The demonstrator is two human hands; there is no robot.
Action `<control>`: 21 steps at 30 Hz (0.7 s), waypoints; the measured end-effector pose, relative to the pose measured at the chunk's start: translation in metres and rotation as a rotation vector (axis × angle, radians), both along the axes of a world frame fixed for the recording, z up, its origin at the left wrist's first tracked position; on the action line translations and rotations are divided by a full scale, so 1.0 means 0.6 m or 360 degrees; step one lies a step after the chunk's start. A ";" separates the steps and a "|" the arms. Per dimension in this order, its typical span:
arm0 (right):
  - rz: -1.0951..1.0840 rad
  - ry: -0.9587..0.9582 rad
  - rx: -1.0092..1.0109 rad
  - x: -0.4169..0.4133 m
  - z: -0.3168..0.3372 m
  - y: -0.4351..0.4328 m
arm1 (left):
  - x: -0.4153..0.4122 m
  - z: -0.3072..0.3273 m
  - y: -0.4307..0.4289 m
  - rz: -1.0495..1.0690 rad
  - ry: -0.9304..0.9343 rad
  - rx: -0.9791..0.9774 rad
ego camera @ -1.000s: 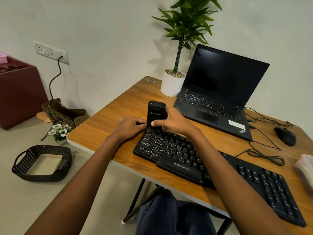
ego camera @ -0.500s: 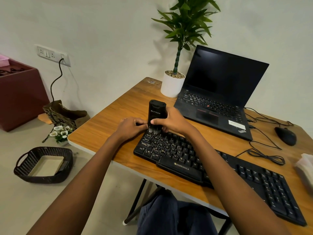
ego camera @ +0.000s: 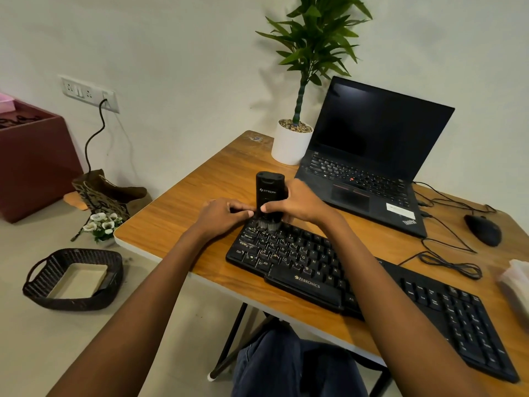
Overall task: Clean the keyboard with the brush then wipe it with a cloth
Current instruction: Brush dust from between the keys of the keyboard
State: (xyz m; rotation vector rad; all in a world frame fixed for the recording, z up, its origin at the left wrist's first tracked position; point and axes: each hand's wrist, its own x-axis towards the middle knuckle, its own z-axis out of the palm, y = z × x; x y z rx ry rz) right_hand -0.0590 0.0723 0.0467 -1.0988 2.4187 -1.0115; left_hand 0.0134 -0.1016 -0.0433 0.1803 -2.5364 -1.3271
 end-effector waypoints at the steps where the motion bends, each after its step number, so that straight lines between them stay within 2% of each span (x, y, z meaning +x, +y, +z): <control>1: 0.0016 0.0025 -0.0019 0.005 -0.005 -0.004 | -0.001 -0.001 0.000 0.0003 0.0004 -0.0006; 6: -0.0067 -0.0087 -0.0161 0.008 -0.017 0.029 | -0.001 -0.002 -0.002 -0.0013 -0.0014 0.0005; 17: -0.0223 -0.0113 0.0131 -0.002 0.009 0.215 | -0.001 0.000 -0.001 0.0006 -0.0015 -0.0058; 21: -0.0227 -0.0122 0.0177 0.001 0.022 0.239 | -0.001 -0.001 -0.001 0.0015 -0.0017 -0.0091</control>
